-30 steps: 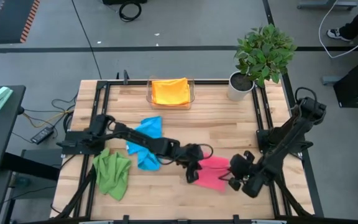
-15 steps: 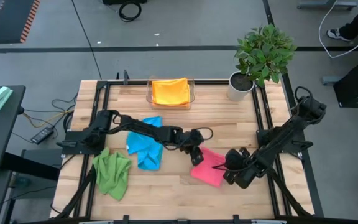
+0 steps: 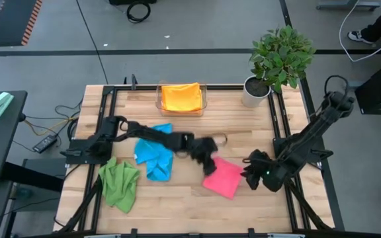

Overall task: Fold microfiber towels
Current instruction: Fold the pink microfiber towel, then put the pink microfiber towel into the transparent bin

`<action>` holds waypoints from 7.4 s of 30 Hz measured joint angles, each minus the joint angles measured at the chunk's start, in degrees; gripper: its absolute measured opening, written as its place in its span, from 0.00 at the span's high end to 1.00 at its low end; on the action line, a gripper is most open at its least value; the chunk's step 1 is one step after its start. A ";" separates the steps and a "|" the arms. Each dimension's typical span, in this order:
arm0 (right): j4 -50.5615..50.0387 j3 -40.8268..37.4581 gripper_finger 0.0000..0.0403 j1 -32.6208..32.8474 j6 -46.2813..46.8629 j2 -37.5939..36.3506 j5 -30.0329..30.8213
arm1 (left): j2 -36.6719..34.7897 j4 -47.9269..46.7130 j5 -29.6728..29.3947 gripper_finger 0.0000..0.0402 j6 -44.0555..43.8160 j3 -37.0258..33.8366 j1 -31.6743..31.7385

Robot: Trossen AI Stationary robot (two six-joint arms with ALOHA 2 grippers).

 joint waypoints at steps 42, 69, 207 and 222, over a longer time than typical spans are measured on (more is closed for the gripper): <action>10.65 -15.86 0.94 -4.07 2.41 -8.93 -2.55 | -5.01 -14.60 -18.65 0.92 -20.35 0.03 -6.52; 24.98 -25.62 0.29 -8.77 8.19 -6.30 -8.14 | -4.28 14.44 -26.05 0.34 -46.60 -16.69 -14.27; 12.67 56.56 0.94 -77.44 -65.45 47.56 -37.23 | -22.11 -13.59 1.05 0.97 24.36 -13.30 48.44; 16.01 55.87 0.99 -77.37 -67.03 52.53 -28.35 | -17.52 -19.58 -2.88 0.99 28.37 -13.91 46.13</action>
